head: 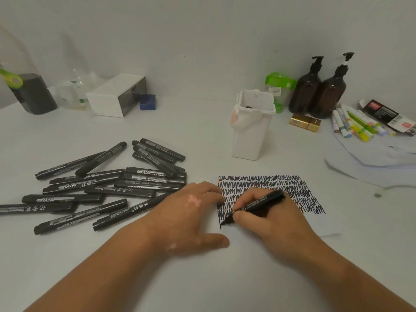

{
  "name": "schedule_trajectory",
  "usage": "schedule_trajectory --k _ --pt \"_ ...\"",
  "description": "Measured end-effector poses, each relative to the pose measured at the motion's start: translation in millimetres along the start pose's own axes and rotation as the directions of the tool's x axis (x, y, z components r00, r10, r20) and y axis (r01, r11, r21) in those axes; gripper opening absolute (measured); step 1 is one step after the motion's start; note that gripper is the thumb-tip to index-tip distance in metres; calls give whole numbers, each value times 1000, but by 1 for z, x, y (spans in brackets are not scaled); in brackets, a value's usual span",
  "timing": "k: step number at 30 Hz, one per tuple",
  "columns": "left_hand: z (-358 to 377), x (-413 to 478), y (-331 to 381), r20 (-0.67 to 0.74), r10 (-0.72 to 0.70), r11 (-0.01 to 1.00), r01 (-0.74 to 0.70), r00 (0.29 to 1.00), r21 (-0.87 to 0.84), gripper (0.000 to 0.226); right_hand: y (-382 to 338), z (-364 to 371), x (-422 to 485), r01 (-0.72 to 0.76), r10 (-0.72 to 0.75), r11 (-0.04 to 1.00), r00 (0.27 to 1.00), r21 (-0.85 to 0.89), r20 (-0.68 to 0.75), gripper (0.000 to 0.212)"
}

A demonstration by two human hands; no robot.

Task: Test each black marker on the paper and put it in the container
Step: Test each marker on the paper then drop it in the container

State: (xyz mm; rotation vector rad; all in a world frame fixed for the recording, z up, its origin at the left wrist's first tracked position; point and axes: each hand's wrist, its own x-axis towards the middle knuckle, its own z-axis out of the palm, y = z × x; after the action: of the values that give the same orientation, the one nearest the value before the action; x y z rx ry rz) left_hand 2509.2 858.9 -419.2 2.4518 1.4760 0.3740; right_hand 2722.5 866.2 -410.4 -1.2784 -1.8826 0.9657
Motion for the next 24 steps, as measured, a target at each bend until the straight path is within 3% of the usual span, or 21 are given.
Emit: schedule_trajectory --k 20,24 --pt "-1 0 0 23 -23 1000 23 999 -16 84 3 -2 2 -20 20 1000 1000 -5 5 10" --pt "-2 0 1 29 -26 1000 26 999 -17 83 5 -2 3 -31 31 999 998 11 -51 7"
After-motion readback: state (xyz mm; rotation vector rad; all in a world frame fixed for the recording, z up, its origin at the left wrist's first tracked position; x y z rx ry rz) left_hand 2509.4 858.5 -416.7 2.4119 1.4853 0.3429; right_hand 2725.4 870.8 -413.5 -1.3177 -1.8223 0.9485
